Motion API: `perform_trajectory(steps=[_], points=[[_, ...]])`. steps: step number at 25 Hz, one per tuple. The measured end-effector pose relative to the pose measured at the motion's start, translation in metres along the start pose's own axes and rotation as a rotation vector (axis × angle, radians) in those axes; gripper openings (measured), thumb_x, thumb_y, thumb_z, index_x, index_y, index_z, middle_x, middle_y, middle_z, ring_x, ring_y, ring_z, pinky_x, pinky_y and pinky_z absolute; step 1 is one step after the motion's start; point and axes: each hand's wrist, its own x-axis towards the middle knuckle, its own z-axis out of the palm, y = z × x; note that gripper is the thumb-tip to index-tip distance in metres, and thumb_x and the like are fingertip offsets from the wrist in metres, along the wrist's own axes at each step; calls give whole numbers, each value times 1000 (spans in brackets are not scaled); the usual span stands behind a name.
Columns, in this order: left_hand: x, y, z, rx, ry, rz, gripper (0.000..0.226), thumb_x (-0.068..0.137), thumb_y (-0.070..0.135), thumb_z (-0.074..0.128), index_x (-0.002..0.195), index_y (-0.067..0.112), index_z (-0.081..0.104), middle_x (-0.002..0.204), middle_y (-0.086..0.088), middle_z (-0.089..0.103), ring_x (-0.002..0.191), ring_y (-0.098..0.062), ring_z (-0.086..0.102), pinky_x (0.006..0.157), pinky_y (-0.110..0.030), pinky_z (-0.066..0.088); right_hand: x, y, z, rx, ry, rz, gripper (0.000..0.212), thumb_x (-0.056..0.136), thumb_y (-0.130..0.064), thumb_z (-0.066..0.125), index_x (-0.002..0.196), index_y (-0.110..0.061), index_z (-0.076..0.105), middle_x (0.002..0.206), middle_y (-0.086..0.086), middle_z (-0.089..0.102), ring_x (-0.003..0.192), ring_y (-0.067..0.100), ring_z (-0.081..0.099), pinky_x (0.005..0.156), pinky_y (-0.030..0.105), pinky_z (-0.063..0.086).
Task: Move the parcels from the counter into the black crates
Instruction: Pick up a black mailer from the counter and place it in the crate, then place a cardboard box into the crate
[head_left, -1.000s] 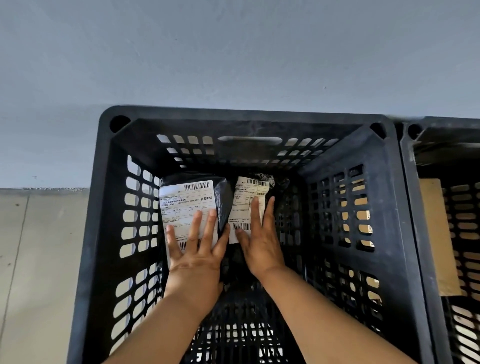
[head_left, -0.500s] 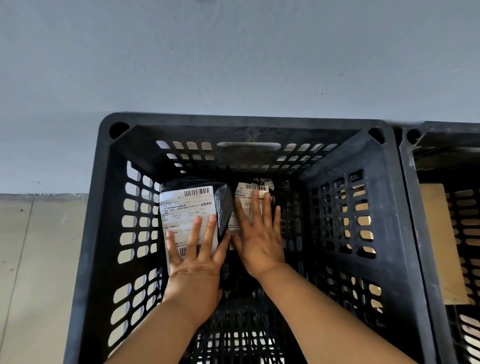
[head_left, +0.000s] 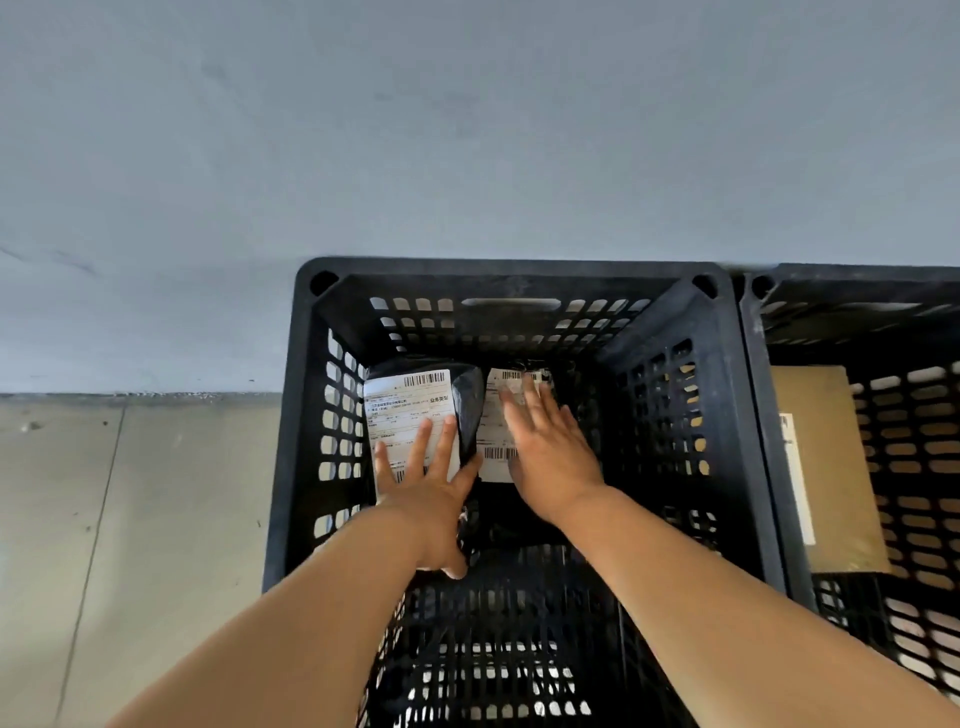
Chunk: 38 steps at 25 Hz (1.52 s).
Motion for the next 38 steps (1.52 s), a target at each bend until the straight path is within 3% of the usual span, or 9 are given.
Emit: perform_trajectory(steps=[3,8,11,13,16,20,26,33,38], points=[[-34,-3,-25,-104,72,40,108,83,26,68,148,37,-17,152,-3,-37,143,-26,-27,112,-67,4,-44,-7,-38,46,35,19,79,96,-9,44,152,-22,-11,160,3,-16,148,19,-8,119,32,3],[-125,-2,-51,-125,251,127,91,88,16,59,152,36,-3,161,-6,-8,148,-26,-1,117,-51,20,-130,-25,-110,37,70,-31,80,97,-9,45,152,-27,-9,162,-5,-7,141,19,26,110,29,32],[-179,1,-68,-274,376,114,71,89,20,55,150,36,21,152,-1,34,136,-23,38,104,-38,41,-175,-37,-155,105,47,12,73,99,-13,42,154,-28,-3,162,-8,0,141,17,27,106,30,38],[-218,11,-80,-330,429,100,60,89,23,55,144,37,34,143,4,47,127,-19,48,97,-35,46,-214,-44,-185,150,54,40,67,99,-14,40,154,-28,4,161,-8,9,141,16,28,104,30,40],[-270,35,-100,-391,471,157,54,89,23,55,140,38,41,138,9,52,118,-14,55,94,-33,48,-268,-49,-221,202,156,94,62,100,-15,38,154,-30,10,158,-11,20,128,15,45,87,30,48],[-324,79,-139,-458,558,288,51,90,19,55,138,35,46,137,13,53,119,-9,53,96,-29,46,-334,-49,-267,255,308,157,56,101,-20,37,152,-31,17,154,-8,31,129,16,46,96,33,47],[-381,176,-152,-514,594,469,42,90,20,57,130,33,53,126,16,58,111,0,54,91,-24,45,-453,-23,-300,274,477,300,52,101,-20,36,151,-31,23,145,-6,44,111,17,58,88,35,51],[-436,316,-137,-422,600,697,39,90,20,58,128,29,56,124,14,59,108,0,54,85,-17,43,-587,45,-282,331,596,489,50,100,-22,36,148,-33,29,139,-5,52,119,19,55,97,35,46],[-475,446,-111,-309,642,783,37,89,20,61,125,26,58,121,12,61,103,1,56,93,-22,44,-710,130,-260,361,648,593,46,99,-23,38,144,-32,38,135,-6,56,120,19,54,96,30,44]])
